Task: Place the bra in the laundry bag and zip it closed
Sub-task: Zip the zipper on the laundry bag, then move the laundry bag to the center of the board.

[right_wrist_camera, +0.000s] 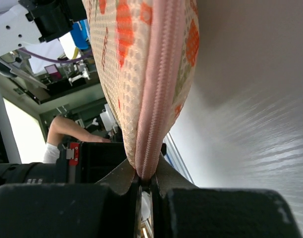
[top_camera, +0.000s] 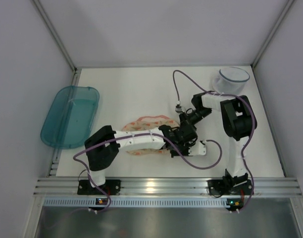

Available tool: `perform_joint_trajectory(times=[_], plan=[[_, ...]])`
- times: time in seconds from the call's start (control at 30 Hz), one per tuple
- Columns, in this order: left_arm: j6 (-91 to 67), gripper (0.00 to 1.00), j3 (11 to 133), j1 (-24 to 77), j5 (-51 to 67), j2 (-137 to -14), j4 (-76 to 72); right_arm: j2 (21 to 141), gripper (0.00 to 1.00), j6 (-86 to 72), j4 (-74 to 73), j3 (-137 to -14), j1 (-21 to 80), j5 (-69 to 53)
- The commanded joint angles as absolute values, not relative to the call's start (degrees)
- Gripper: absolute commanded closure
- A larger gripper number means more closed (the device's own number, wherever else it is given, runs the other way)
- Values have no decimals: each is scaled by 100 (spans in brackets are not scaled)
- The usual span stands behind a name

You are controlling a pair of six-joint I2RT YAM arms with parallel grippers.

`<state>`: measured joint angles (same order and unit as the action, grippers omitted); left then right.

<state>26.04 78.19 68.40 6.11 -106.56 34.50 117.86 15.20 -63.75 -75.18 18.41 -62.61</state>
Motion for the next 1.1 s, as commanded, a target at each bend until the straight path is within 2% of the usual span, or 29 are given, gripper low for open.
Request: perform_joint_trajectory(times=[0.0, 0.27, 0.5, 0.53, 0.57, 0.67, 0.73, 0.77, 0.93, 1.07], plan=[[2856, 100, 7358, 7198, 1028, -10266, 3665, 12041, 100, 1854, -6548, -8015, 1749, -6188], [3049, 100, 6628, 7400, 739, -10169, 3884, 12208, 100, 2223, -6785, -8121, 1687, -5871], [3085, 98, 6714, 7400, 466, -10029, 3964, 12085, 100, 2127, -6566, -7875, 1661, -5827], [3076, 87, 6767, 7400, 422, -9985, 3955, 12007, 100, 2092, -6522, -7805, 1670, -5879], [3015, 81, 6855, 7400, 404, -9845, 3955, 11954, 100, 2013, -6469, -7770, 1653, -5897], [2857, 64, 7048, 7339, 501, -9511, 3981, 11769, 100, 1785, -6153, -7621, 1556, -5889], [2751, 61, 7224, 7181, 790, -9405, 4174, 11628, 100, 1671, -5908, -7463, 1468, -5854], [2638, 51, 7381, 7085, 895, -9309, 4279, 11567, 100, 1496, -5802, -7375, 1363, -5836], [2303, 44, 7971, 5805, 1449, -9044, 4351, 10795, 100, 196, -4125, -6112, 748, -5740], [2014, 37, 8454, 4888, 1591, -8842, 4351, 10407, 100, -874, -2888, -5680, 221, -5415]])
